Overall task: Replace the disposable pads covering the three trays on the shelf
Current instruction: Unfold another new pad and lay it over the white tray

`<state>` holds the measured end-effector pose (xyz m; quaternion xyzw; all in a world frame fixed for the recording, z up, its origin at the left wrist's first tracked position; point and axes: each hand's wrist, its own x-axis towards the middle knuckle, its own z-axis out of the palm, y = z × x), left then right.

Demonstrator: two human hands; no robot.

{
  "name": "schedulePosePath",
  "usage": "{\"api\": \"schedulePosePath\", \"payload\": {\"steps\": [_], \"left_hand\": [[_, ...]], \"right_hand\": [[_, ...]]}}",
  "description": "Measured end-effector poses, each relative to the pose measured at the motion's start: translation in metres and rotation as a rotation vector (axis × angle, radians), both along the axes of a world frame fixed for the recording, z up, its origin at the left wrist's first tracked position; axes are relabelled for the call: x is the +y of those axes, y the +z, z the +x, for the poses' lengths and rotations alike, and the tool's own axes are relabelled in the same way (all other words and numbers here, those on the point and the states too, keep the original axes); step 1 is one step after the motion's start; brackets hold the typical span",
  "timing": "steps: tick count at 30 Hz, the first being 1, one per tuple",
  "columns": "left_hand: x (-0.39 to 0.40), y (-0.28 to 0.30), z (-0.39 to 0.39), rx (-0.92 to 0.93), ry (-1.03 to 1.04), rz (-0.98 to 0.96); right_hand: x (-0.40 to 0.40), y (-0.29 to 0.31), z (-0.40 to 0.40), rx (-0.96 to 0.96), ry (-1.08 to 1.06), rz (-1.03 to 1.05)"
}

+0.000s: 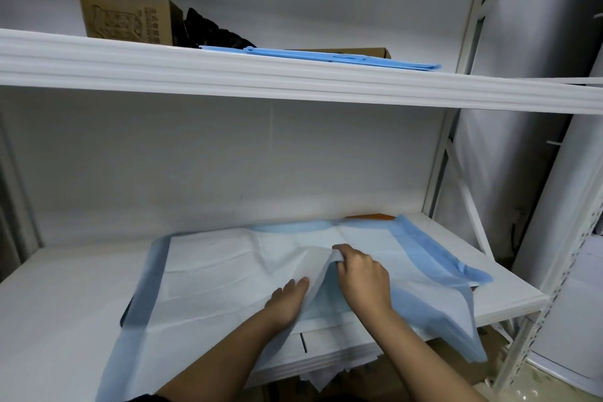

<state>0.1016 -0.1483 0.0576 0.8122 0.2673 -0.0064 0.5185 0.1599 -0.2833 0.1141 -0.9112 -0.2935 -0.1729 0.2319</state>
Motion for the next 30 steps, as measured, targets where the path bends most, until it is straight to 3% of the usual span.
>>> {"api": "schedulePosePath", "payload": {"steps": [8,13,15,17,19,24,26,30], "left_hand": [[-0.038,0.004,0.016,-0.196,0.052,-0.313],[-0.045,0.006,0.035,-0.156,-0.086,-0.29],[-0.044,0.011,0.041,-0.104,-0.149,-0.222],[-0.04,0.021,0.048,-0.143,-0.175,-0.025],[-0.03,0.035,0.056,-0.228,-0.157,0.209],[-0.007,0.065,0.081,-0.32,-0.127,0.479],[-0.002,0.075,0.094,-0.357,-0.162,0.535],[0.003,0.089,0.114,-0.268,-0.279,0.449]], "right_hand": [[0.001,0.021,0.003,0.217,0.065,0.565],[-0.005,0.029,0.019,0.38,0.132,0.788],[-0.012,0.029,0.026,0.4,0.154,0.756],[-0.019,0.03,0.032,0.342,0.144,0.658],[-0.029,0.032,0.036,0.203,0.064,0.553],[-0.046,0.039,0.037,-0.082,-0.03,0.39],[-0.05,0.039,0.041,-0.114,-0.022,0.376],[-0.051,0.04,0.048,0.019,0.057,0.494]]}}
